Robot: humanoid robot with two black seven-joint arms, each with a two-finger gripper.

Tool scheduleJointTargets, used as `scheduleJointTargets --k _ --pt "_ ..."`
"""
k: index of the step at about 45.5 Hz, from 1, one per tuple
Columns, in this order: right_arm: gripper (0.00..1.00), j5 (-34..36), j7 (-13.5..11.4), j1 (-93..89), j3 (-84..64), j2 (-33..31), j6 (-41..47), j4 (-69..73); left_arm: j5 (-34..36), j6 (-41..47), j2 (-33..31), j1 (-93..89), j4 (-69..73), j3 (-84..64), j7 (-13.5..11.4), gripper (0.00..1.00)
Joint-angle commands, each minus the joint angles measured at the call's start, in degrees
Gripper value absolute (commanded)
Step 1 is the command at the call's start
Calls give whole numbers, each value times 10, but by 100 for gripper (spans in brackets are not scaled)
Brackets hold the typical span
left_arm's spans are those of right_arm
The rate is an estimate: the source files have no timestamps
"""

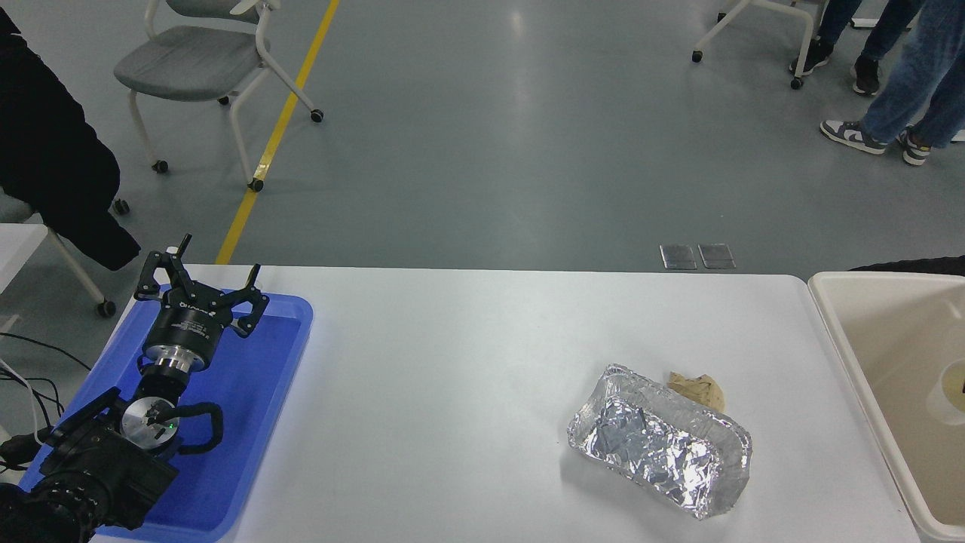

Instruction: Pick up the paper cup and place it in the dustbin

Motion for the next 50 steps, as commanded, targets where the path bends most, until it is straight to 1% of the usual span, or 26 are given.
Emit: scheduleJointTargets --k 1,9,13,17,20,22,24,27,35,44,47,50 --pt "100 7 0 -5 15 13 -8 -3 0 0 0 0 0 0 0 100" --pt "100 5 0 9 15 9 -4 9 0 0 0 0 -2 0 0 100" --pt "100 -3 0 52 8 1 12 38 0 0 -1 -1 -2 0 1 100" --pt "100 -12 0 118 1 -37 56 94 0 0 -1 -1 -2 0 1 100" --pt "100 -24 -7 170 -15 -80 83 160 0 0 -1 -1 -2 0 1 100" --pt "100 -28 -21 211 -30 -101 100 197 0 0 -2 -1 -2 0 1 100" --pt "100 -28 -30 255 -53 -115 110 233 0 0 -2 -2 -2 0 0 100" --pt "100 -29 -35 328 -107 -125 140 274 0 0 -2 -2 -2 0 1 100" --pt "100 -26 -29 509 -259 -110 221 360 0 0 -2 -2 -2 0 1 100" --pt "100 -18 -34 651 -328 -63 263 483 0 0 -1 -1 -2 0 1 100" --pt "100 -2 -35 693 -344 -46 281 538 0 0 -1 -1 0 0 1 100" --pt "100 33 -35 739 -362 -28 302 596 0 0 -1 -1 0 0 1 100"
